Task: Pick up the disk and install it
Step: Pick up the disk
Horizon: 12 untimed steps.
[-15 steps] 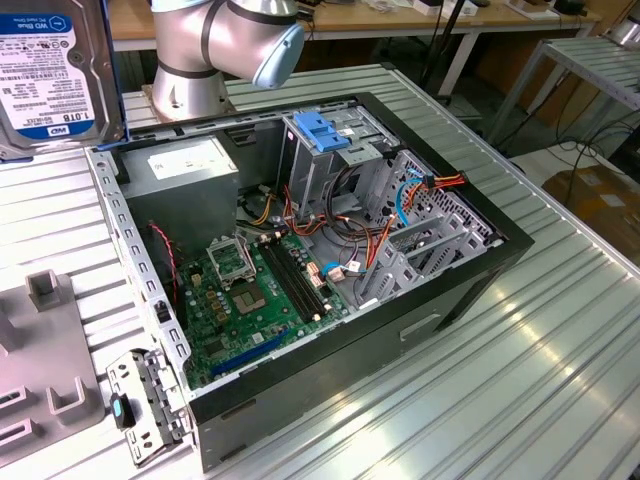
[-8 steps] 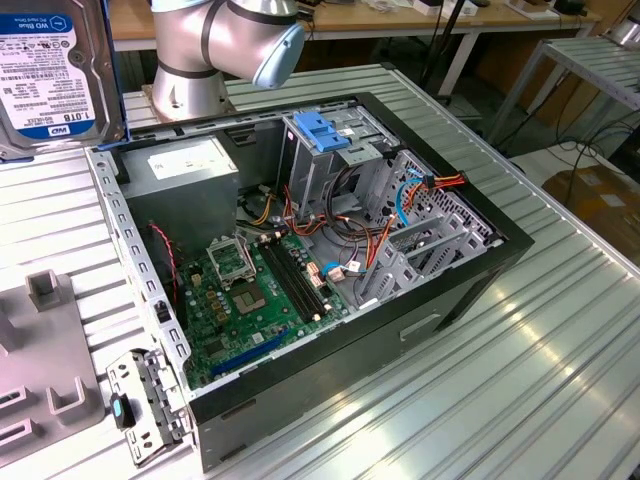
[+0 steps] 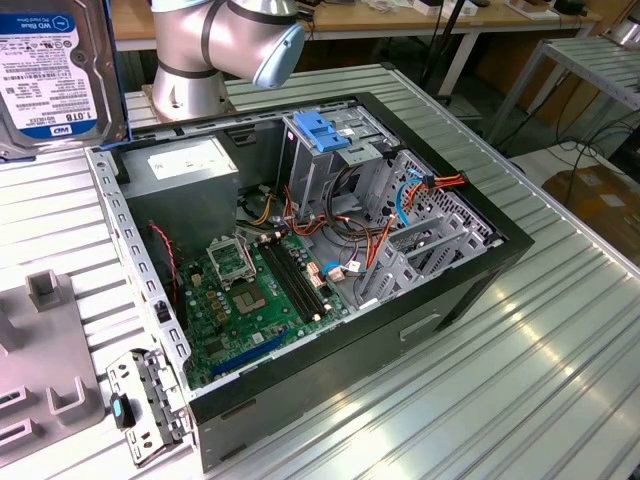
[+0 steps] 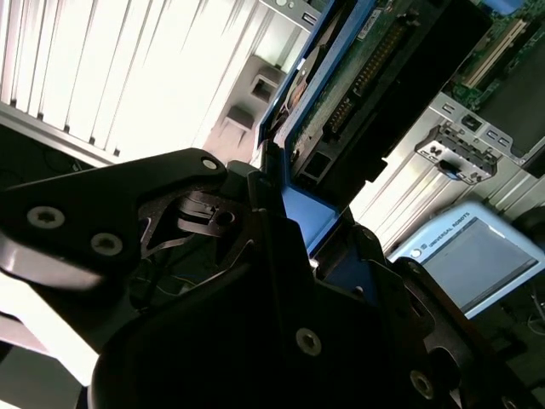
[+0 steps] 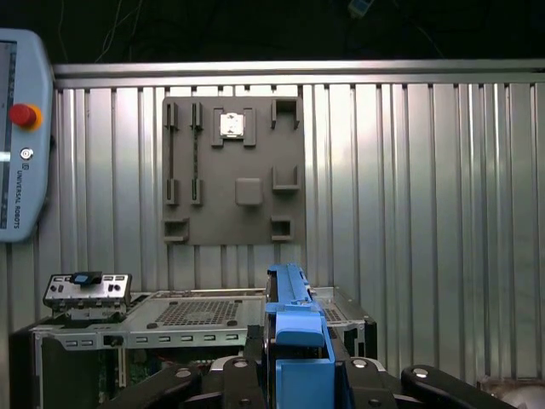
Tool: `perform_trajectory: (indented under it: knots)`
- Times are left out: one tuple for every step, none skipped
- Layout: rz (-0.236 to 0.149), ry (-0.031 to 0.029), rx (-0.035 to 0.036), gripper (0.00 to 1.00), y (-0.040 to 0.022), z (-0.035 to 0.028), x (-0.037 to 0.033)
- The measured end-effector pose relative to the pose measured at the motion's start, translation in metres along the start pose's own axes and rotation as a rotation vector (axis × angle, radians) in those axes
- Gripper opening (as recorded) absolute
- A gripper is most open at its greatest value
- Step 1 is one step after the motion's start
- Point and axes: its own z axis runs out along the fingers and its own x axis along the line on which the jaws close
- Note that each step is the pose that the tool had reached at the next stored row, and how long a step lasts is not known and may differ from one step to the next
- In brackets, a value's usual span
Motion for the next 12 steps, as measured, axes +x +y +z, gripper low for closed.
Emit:
perform_trajectory:
  knots:
    - [0.000,-0.0001,0.0000,0.37,-0.0010,0.0000,0.0000]
    - [0.000,0.0000,0.0000,0.37,-0.0031,-0.0001,-0.0001]
    - [0.000,0.0000,0.0000,0.37,-0.0046,-0.0001,-0.0001]
    - [0.000,0.0000,0.0000,0.37,-0.0070,-0.0001,-0.0002]
    - [0.000,0.0000,0.0000,0.37,-0.0092,-0.0001,-0.0003]
    - [0.000,0.0002,-0.0001,0.37,-0.0108,-0.0002,-0.0003]
    - [0.000,0.0006,0.0000,0.37,-0.0132,-0.0001,-0.0004]
    - [0.000,0.0009,0.0001,0.37,-0.0148,-0.0001,-0.0004]
    - [0.000,0.0014,0.0001,0.37,-0.0155,0.0000,-0.0004]
    - [0.000,0.0028,0.0001,0.37,-0.0164,0.0002,-0.0004]
    - [0.000,0.0038,0.0002,0.37,-0.0166,0.0003,0.0001]
    - [0.000,0.0043,0.0000,0.37,-0.0168,0.0005,0.0012]
